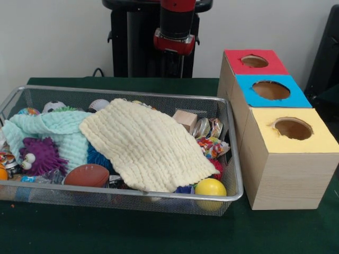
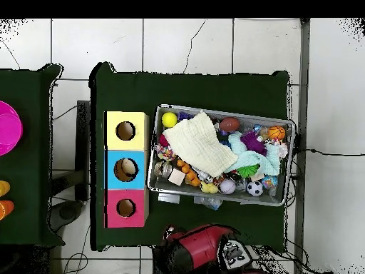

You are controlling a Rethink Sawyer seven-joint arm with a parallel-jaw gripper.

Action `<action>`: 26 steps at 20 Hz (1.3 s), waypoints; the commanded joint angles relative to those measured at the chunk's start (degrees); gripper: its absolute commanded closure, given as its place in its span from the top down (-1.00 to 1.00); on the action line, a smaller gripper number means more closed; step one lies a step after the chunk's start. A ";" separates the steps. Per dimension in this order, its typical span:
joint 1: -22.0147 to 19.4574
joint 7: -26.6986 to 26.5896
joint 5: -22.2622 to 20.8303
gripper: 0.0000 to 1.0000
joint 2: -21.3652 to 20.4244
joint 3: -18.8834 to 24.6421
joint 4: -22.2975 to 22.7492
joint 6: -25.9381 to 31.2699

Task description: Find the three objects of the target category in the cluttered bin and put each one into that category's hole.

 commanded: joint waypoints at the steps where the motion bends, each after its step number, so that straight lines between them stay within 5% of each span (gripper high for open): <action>1: -2.16 -7.80 -0.79 -1.00 -2.33 8.96 -10.68 7.24; 9: -5.97 -10.31 0.89 -1.00 -2.52 13.90 -12.95 14.42; 26: -1.94 -2.84 -5.04 -1.00 1.59 7.20 -14.94 8.06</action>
